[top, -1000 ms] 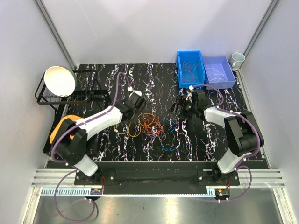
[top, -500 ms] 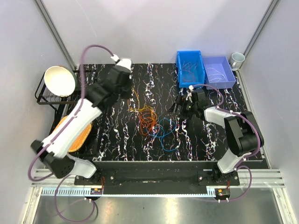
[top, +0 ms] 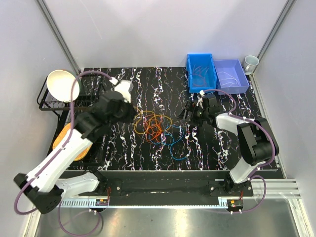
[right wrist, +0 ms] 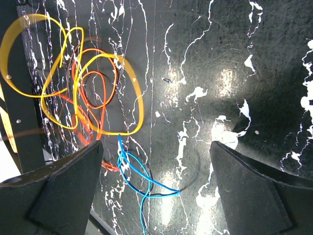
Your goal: Untangle the cables
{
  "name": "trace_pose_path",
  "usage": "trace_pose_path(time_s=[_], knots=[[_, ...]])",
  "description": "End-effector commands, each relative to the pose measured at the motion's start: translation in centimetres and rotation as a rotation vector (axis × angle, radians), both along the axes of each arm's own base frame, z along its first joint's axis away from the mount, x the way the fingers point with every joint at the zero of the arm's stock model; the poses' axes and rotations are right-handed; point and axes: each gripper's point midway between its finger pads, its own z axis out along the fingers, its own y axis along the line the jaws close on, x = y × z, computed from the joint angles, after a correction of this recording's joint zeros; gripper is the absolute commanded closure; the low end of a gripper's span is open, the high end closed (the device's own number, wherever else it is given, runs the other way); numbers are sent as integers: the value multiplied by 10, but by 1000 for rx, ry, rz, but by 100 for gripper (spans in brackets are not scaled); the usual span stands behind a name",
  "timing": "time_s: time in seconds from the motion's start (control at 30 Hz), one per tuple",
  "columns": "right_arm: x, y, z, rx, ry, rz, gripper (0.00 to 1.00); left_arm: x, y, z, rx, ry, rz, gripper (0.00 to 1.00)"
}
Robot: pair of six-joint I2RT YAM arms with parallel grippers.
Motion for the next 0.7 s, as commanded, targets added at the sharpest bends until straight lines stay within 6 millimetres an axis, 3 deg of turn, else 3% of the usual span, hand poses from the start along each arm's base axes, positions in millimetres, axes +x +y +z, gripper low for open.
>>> trace_pose_path(time_s=[0.0, 0.27, 0.43, 0.53, 0.67], knots=[[8, 8, 21, 26, -83, 31, 4, 2, -23, -5, -99, 5, -55, 100], [-21, 29, 67, 170, -267, 178, 3, 8, -24, 13, -88, -23, -54, 100], [-37, 55, 80, 137, -365, 262, 3, 9, -23, 15, -87, -24, -47, 100], [-33, 70, 88, 100, -426, 296, 3, 10, -23, 16, -87, -28, -46, 100], [-16, 80, 85, 82, -430, 304, 9, 11, -22, 17, -84, -33, -42, 100]])
